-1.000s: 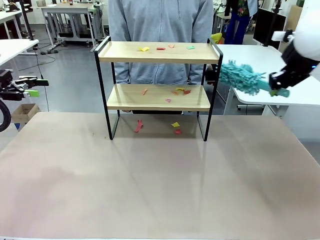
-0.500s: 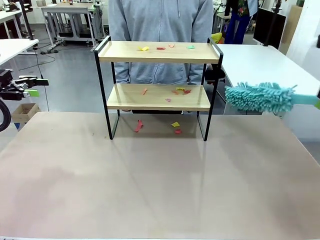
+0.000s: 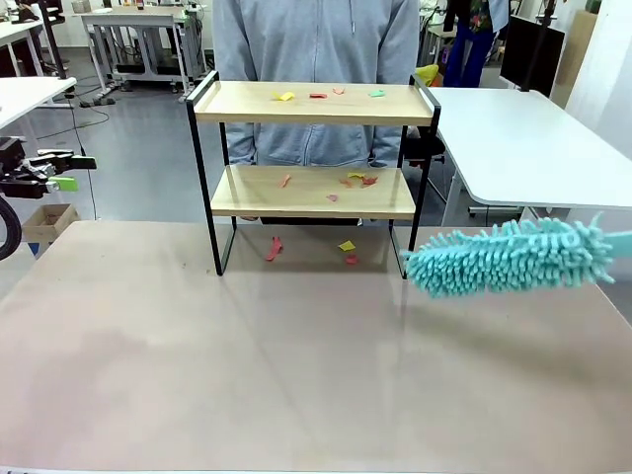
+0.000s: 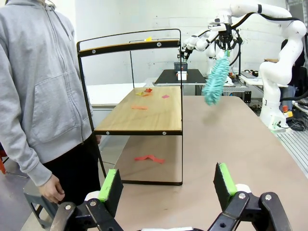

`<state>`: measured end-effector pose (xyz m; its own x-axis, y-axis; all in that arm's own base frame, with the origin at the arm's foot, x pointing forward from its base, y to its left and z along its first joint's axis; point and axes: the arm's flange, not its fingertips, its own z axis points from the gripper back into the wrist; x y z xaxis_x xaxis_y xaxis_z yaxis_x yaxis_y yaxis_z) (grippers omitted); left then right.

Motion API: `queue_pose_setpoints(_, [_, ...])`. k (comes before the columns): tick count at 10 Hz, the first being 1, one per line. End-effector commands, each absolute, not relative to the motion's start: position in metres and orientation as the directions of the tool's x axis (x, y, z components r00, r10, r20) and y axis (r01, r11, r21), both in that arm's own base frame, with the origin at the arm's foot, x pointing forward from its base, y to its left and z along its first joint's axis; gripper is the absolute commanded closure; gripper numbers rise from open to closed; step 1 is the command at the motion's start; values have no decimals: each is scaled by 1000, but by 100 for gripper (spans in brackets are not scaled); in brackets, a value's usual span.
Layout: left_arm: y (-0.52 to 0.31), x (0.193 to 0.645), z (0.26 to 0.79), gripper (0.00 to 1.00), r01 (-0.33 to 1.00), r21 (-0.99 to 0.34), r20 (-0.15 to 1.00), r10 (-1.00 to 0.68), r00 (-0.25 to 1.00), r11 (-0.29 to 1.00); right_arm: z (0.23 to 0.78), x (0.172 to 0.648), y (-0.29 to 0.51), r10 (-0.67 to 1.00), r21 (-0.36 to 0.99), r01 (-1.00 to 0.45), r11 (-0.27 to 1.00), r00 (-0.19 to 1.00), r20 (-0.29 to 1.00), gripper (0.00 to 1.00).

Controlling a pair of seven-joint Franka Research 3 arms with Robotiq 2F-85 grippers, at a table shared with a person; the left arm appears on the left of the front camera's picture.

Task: Clean the shelf.
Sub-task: Clean the specific section of the Shelf indicated by the human with the Duster.

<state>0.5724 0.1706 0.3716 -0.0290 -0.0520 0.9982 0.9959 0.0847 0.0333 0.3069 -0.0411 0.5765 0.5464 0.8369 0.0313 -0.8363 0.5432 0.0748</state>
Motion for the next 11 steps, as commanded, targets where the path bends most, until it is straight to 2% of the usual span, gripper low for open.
queue_pose_setpoints(1, [171, 571, 375, 0, 996, 40, 998, -52, -36, 85, 573, 297, -37, 913, 86, -909, 407, 409, -2, 87])
queue_pose_setpoints(4, [171, 571, 375, 0, 996, 40, 998, -52, -36, 85, 559, 295, -10, 949, 157, -937, 313, 314, -19, 87])
queue_pose_setpoints(6, [171, 571, 375, 0, 996, 40, 998, -52, -36, 85, 551, 304, 1, 932, 177, -918, 354, 363, 17, 87])
queue_pose_setpoints(7, [171, 571, 375, 0, 996, 40, 998, -52, -36, 85, 557, 294, -5, 942, 159, -929, 334, 335, -18, 87])
queue_pose_setpoints(11, [171, 571, 375, 0, 996, 40, 998, -52, -36, 85, 557, 294, -5, 942, 159, -929, 334, 335, -18, 87])
